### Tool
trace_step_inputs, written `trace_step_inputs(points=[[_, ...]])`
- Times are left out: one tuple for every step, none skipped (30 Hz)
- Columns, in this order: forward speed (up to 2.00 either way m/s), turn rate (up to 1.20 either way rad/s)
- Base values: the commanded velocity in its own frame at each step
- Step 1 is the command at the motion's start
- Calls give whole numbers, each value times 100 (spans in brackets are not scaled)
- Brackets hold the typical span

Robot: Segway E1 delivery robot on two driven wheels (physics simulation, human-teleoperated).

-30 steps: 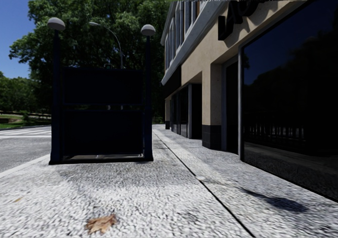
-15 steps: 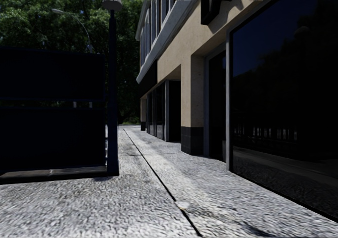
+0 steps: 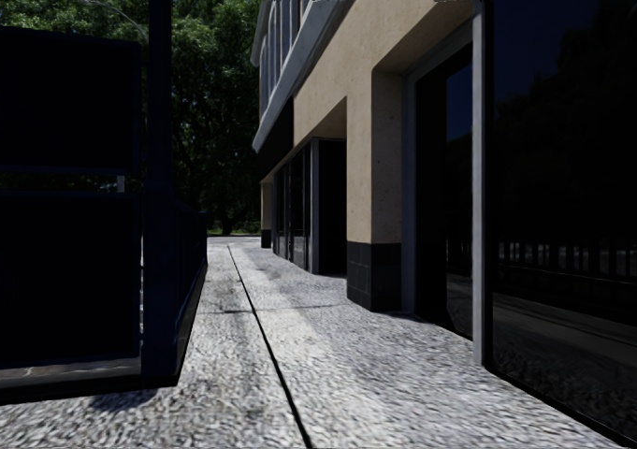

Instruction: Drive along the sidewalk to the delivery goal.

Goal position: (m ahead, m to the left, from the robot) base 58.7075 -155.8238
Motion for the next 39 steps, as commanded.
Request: trace_step_inputs(points=[[190, 0], [192, 0], [192, 0], [192, 0], [192, 0], [192, 0], [192, 0], [192, 0], [192, 0], [192, 0], [192, 0], [192, 9], [192, 24], [192, 24], [192, 32], [192, 40], [192, 40], [192, 42], [192, 43], [192, 43], [192, 43], [192, 43], [192, 43], [192, 43], [192, 43], [192, 43], [192, 37], [192, 25], [192, 19], [192, 19], [192, 19], [192, 18], [192, 18], [192, 18], [192, 18], [192, 18], [192, 18], [192, 18], [192, 18]])
